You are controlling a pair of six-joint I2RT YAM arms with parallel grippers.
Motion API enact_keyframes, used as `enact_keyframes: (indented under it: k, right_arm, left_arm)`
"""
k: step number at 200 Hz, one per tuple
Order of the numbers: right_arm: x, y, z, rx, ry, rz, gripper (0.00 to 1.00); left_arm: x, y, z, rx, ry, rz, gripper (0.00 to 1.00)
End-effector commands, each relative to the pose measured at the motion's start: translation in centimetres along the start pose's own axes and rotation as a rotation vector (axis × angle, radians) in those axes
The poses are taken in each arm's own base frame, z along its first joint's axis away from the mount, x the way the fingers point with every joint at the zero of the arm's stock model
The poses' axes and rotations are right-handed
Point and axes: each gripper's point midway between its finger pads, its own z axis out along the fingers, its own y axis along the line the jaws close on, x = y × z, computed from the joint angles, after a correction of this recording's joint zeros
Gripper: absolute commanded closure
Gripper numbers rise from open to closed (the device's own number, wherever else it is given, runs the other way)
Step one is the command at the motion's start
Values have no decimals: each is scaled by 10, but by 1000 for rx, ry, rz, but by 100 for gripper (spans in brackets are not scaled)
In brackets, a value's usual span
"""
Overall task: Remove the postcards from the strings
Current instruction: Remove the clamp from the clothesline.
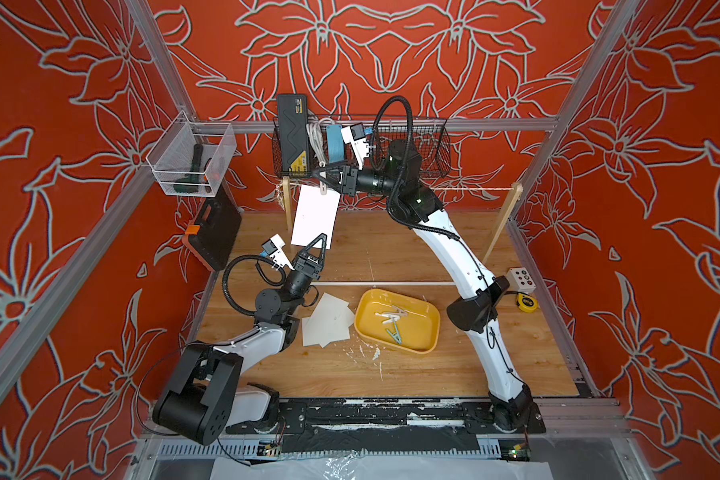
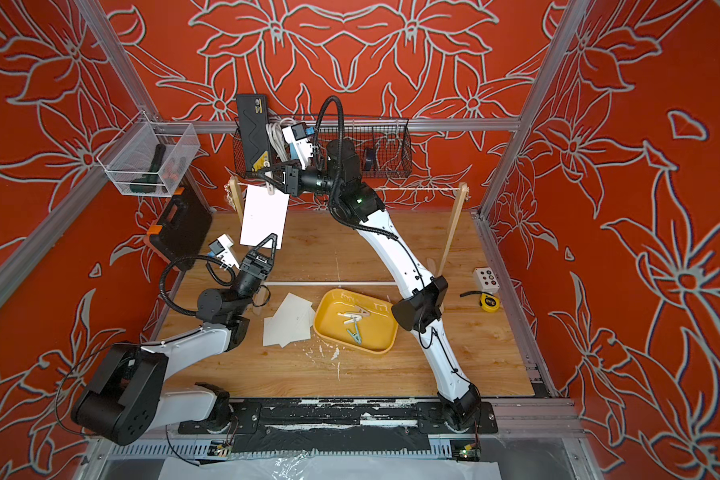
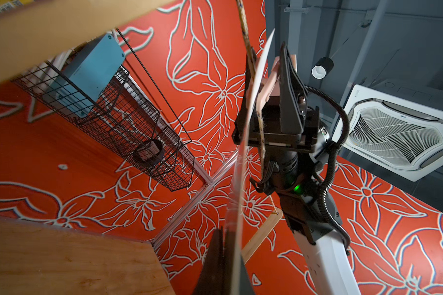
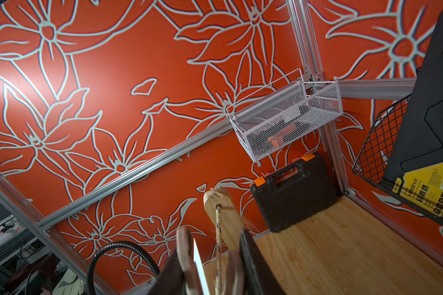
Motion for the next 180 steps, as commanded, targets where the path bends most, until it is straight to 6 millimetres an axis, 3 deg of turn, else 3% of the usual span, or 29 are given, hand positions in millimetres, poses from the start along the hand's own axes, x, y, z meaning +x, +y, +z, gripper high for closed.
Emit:
enact_keyframes:
  k: [1, 87, 180]
  right_arm:
    - [-14, 12, -1, -11, -39, -45, 68]
    - [-32, 12, -13, 26, -80, -74, 69]
    - [-46, 7, -23, 101, -120, -111, 71]
  left_arm:
    - [-3, -13, -4, 48, -5, 7, 100]
    - [5, -14, -18, 39, 28, 9, 100]
    - [20, -3, -49, -35, 66, 1, 100]
